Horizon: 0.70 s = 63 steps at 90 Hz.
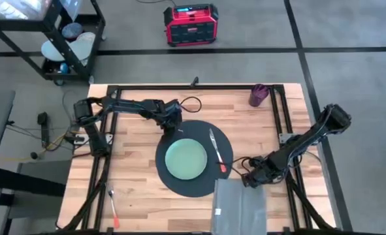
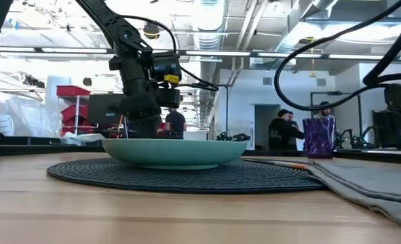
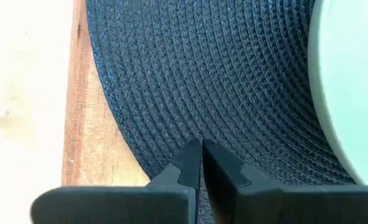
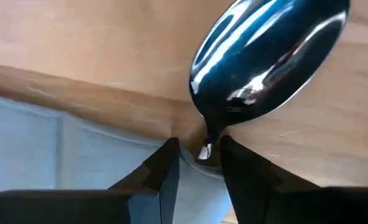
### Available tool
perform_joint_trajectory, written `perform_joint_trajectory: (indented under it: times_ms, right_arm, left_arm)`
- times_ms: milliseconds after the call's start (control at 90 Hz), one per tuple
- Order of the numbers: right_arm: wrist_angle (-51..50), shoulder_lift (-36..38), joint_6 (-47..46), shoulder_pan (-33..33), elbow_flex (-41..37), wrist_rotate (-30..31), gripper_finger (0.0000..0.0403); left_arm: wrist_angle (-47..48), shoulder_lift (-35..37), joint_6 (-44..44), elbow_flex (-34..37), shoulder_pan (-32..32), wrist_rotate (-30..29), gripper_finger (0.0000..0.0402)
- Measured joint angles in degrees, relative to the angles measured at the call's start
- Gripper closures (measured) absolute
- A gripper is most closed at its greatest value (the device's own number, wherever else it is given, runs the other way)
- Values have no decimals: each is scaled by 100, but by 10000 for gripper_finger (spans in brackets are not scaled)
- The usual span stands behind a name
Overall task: Set table place
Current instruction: Put the orange spoon on the blue placemat to the right of the orange fork
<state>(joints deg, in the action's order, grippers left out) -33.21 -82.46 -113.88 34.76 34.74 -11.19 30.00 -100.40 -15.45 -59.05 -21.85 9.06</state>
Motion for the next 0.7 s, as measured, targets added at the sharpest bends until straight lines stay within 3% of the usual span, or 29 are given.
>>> perform_joint_trajectory:
  times_ms: [178,700]
  right_arm:
    - [-131,127,344,-103,-20,-107,391]
    - [-542,132,1772,-892,-20,-191,401]
  left_arm:
    - [-5,0,-1,0,0,0,401]
    - [-17,0,172,0,4,0,401]
